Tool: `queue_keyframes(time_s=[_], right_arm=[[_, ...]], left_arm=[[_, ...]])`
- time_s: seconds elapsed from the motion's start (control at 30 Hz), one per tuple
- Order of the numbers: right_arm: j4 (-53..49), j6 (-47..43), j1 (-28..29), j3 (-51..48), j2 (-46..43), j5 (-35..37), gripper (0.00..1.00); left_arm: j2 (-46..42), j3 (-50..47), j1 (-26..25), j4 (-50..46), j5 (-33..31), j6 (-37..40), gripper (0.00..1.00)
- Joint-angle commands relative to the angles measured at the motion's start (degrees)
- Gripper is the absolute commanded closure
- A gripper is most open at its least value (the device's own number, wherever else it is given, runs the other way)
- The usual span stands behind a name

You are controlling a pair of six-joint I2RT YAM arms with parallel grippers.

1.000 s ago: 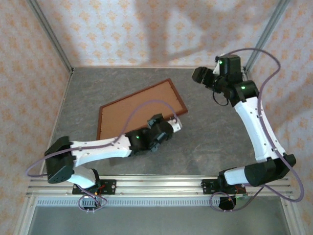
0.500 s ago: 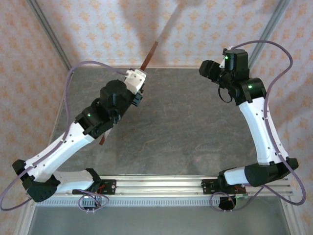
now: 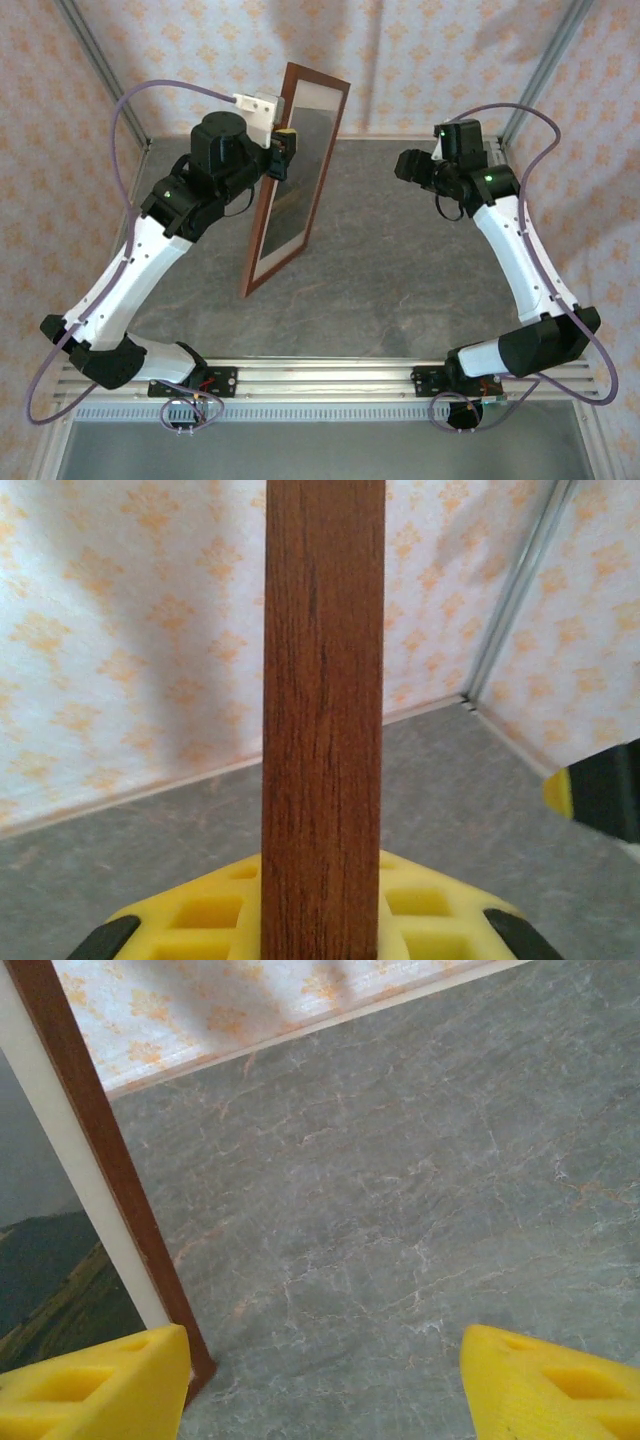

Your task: Put the photo into the frame

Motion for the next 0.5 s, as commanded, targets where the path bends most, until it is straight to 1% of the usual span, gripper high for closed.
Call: queue_keyframes(time_s=[0.0, 0.13, 0.23, 0.33, 0.47], right_arm=[[1.26, -1.63, 0.32, -1.1, -1.98, 0.41, 0.29], [0.38, -2.51, 0.31, -1.65, -2.57, 1.94, 0.29], [-0.26, -3.17, 0.32, -1.78, -3.25, 3.5, 0.28], [-0.84, -3.84, 0.29, -1.5, -3.61, 4.54, 0.28], [-2.03, -4.39, 0.33, -0.81, -3.18, 4.5, 0.27]], left_arm=[[-0.82, 5.37, 2.63, 7.19, 7.7, -10.15, 1.0], [-0.06, 4.99, 6.28, 10.09, 13.99, -18.58, 1.0], [0.36, 3.67, 8.66, 12.83, 17.54, -24.61, 1.0], [0.16, -0.08, 10.99, 16.71, 20.46, -31.57, 1.0], [0.56, -6.21, 14.19, 23.49, 26.13, -41.64, 1.0]])
